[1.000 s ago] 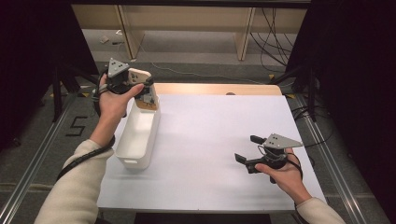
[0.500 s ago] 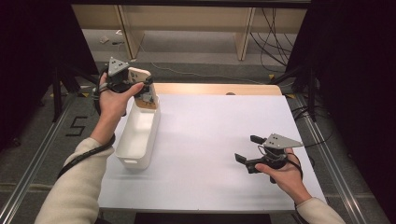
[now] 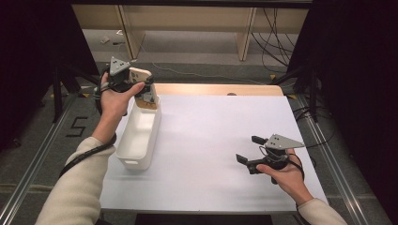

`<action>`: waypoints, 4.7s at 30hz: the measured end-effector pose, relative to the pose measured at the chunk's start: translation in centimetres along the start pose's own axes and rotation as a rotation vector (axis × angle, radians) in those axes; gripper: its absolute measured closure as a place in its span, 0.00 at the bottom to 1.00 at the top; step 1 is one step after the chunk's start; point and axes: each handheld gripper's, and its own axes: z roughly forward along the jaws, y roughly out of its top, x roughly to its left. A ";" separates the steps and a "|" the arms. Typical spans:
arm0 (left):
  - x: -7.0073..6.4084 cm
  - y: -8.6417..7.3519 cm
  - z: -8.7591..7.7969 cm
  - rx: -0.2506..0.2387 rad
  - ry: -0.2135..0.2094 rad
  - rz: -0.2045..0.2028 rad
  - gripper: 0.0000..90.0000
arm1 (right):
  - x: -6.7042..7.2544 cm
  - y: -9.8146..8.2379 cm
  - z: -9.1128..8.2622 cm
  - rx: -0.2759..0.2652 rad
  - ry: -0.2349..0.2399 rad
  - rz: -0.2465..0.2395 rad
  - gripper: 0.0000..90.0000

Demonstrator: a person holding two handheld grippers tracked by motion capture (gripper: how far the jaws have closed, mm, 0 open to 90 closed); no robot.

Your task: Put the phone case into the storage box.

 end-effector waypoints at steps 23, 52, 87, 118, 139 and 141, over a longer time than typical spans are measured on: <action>0.7 -0.2 0.7 0.013 0.021 -0.015 0.12 | 0.0 0.0 0.0 -0.004 0.001 -0.002 0.06; 1.1 -0.4 2.3 0.039 0.038 -0.014 0.12 | 0.0 0.0 0.0 -0.005 0.004 -0.002 0.06; 1.6 -0.8 3.9 0.070 0.064 -0.017 0.12 | -0.1 0.0 0.0 -0.004 0.004 -0.003 0.07; 1.5 -1.6 5.4 0.118 0.077 -0.032 0.12 | -0.1 0.0 0.0 -0.003 0.006 -0.004 0.06; 1.8 -2.3 6.3 0.134 0.081 -0.017 0.12 | -0.1 0.0 0.0 -0.003 0.006 -0.004 0.06; 1.7 -2.3 6.4 0.137 0.081 -0.016 0.12 | -0.1 0.0 0.0 -0.004 0.006 -0.004 0.06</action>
